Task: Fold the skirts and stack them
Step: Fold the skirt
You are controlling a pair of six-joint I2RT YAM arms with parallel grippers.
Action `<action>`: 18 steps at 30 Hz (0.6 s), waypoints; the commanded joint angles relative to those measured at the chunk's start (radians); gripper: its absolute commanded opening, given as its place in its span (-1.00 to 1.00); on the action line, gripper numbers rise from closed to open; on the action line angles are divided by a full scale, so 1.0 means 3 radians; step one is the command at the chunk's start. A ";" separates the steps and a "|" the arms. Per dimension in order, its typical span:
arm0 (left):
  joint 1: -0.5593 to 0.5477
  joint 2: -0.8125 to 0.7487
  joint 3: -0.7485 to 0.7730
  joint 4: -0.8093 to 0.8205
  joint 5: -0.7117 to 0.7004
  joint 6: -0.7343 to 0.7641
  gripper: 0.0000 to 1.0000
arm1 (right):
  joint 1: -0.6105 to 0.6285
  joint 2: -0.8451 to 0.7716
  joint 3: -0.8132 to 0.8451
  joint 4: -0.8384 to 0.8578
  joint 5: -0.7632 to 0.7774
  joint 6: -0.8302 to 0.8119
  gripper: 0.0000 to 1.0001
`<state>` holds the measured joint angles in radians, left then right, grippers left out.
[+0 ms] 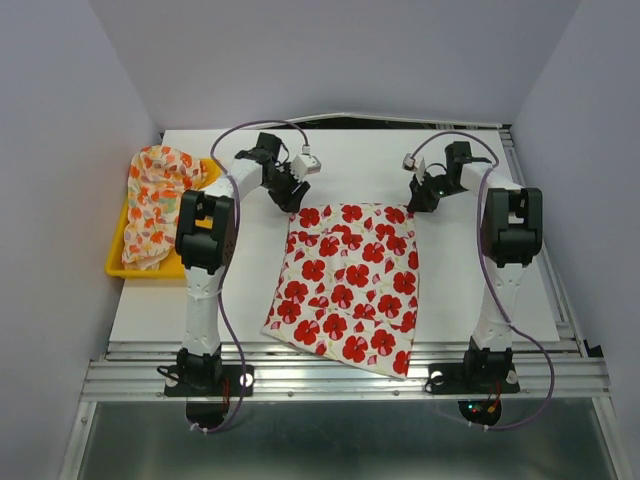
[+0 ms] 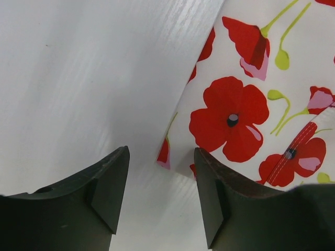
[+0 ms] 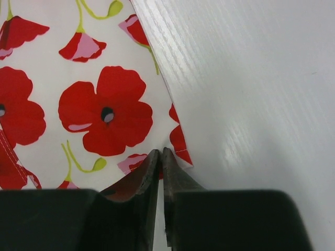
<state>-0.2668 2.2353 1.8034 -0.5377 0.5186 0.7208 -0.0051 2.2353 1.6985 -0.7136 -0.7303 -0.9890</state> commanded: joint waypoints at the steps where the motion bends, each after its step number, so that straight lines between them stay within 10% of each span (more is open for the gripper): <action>1: -0.0036 0.0091 0.0084 -0.0084 0.0005 0.0062 0.15 | 0.0048 -0.0062 -0.0124 0.0021 0.0180 0.0080 -0.67; 6: -0.0092 0.0142 -0.0095 0.0033 -0.0200 0.0082 -0.20 | 0.0048 -0.0180 0.0003 0.0057 0.0164 0.0233 0.07; 11: -0.0102 0.0096 -0.0193 0.0008 -0.0200 0.0174 -0.63 | 0.0017 -0.0052 0.0183 -0.0024 0.0190 0.0249 -0.02; 18: -0.0103 0.0061 -0.0177 -0.0023 -0.0236 0.0200 -0.69 | 0.0017 0.0153 0.0310 -0.0076 0.0170 0.0274 0.13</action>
<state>-0.2928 2.2616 1.7863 -0.4942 0.4843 0.7563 0.0059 2.2414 1.7447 -0.7238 -0.6903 -0.9203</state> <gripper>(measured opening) 0.175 0.544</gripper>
